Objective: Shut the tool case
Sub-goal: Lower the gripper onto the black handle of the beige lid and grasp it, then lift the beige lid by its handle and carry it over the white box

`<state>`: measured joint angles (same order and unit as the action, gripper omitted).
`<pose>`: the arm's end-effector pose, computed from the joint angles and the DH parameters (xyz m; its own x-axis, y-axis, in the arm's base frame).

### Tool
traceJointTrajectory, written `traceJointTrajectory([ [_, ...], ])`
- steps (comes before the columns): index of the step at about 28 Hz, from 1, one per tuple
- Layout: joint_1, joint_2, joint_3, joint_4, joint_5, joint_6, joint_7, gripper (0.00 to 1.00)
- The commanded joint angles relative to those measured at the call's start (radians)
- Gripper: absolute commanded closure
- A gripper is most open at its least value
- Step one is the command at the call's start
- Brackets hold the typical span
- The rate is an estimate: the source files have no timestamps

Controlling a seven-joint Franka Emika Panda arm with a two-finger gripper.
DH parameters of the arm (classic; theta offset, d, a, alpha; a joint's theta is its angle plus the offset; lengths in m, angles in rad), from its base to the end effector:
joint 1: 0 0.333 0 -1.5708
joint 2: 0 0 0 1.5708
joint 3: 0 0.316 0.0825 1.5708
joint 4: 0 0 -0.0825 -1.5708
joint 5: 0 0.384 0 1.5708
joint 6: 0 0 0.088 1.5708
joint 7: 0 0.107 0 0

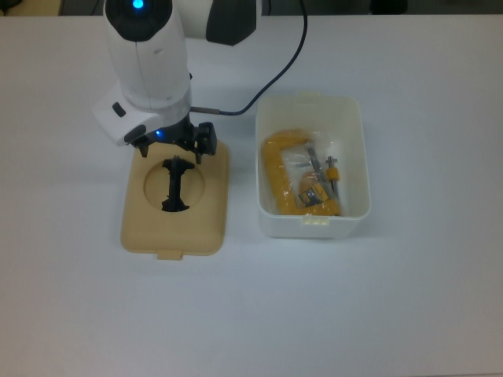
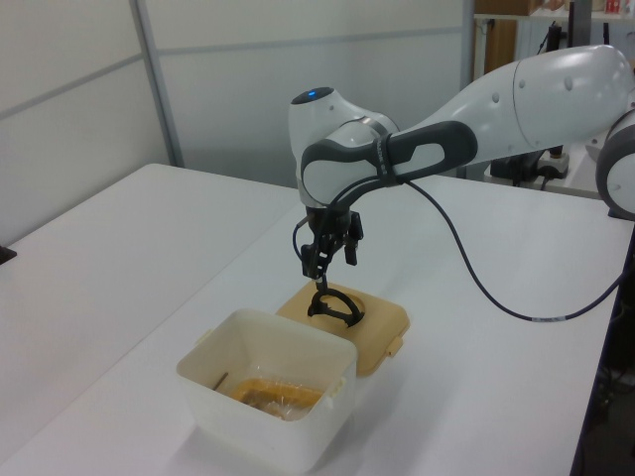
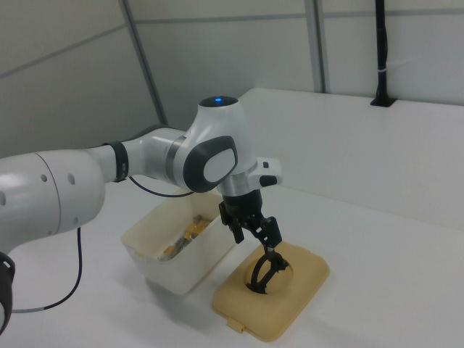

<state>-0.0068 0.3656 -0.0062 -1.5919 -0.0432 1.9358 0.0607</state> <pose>0.6624 -0.0111 0.4214 0.9981 -0.0578 -0.0194 -0.0569 -0.9974 0.0435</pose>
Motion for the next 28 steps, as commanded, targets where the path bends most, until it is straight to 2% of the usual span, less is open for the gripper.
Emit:
traceJointTrajectory([
  [1,0.031,0.036,-0.011,-0.016,-0.024,0.066,0.027,0.0],
  [7,0.034,0.072,-0.014,-0.011,-0.026,0.097,0.031,0.0],
  [9,0.034,0.073,-0.014,-0.01,-0.027,0.103,0.042,0.04],
  [13,0.039,0.073,-0.014,-0.008,-0.027,0.104,0.054,0.32],
  [14,0.039,0.073,-0.014,-0.008,-0.027,0.104,0.054,0.47],
  [18,0.039,0.073,-0.015,0.0,-0.024,0.103,0.056,0.73],
  [19,0.037,0.073,-0.015,0.01,-0.024,0.1,0.056,0.85],
  [21,0.037,0.073,-0.017,0.013,-0.024,0.098,0.056,0.96],
  [22,0.036,0.073,-0.017,0.013,-0.023,0.097,0.054,1.0],
  [28,0.03,0.068,-0.021,0.013,-0.024,0.089,0.042,1.0],
])
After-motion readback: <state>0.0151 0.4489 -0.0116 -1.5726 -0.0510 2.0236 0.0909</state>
